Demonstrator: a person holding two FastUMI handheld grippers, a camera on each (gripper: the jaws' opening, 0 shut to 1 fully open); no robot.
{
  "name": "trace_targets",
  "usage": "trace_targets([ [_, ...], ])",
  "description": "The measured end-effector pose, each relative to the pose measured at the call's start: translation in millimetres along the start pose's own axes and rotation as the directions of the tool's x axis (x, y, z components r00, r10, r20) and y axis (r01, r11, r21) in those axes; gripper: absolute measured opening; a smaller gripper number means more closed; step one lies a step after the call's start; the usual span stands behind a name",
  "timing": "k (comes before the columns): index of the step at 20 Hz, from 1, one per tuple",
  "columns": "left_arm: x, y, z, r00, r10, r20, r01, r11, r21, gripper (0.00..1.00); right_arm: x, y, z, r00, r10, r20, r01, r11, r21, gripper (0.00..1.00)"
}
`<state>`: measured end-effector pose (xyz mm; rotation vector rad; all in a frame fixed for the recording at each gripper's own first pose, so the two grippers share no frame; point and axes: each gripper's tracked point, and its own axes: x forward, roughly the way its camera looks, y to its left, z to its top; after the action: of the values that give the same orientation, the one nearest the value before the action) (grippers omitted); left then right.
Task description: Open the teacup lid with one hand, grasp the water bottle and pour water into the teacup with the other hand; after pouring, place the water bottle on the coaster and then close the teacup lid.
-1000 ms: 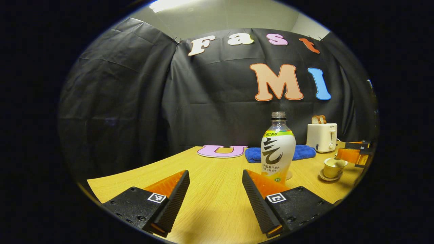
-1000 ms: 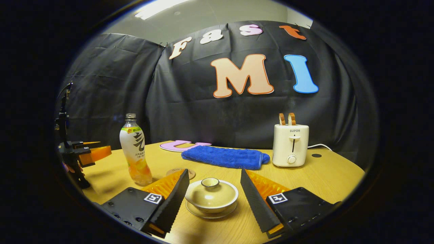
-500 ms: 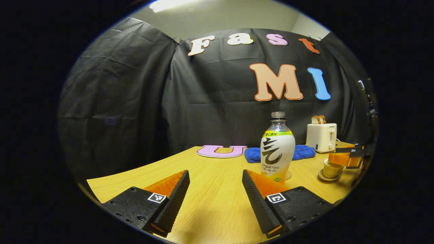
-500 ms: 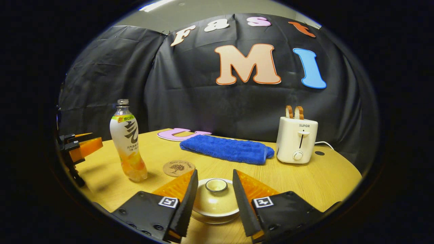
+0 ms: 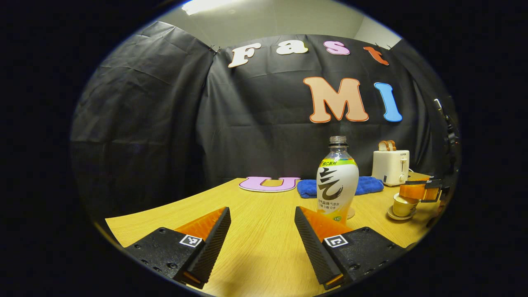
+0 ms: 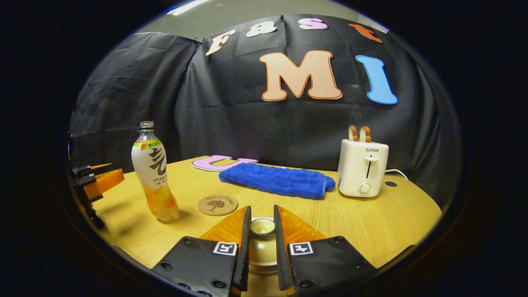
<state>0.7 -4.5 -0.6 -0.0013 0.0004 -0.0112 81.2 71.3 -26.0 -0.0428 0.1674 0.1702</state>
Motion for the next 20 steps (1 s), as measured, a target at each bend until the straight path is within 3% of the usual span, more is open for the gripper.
trace_targets([
  [12, -1, -6, 1, 0.999, -0.032, 0.003, 0.032, 0.999, -0.002, 0.91, -33, -19, 21, 0.988, -0.047, 0.149, 0.041, 0.998, 0.04, 0.31],
  [20, -2, -33, 3, 0.986, -0.166, 0.008, 0.166, 0.986, -0.006, 0.91, -68, -54, 18, 0.977, -0.141, 0.158, 0.134, 0.99, 0.053, 0.3],
])
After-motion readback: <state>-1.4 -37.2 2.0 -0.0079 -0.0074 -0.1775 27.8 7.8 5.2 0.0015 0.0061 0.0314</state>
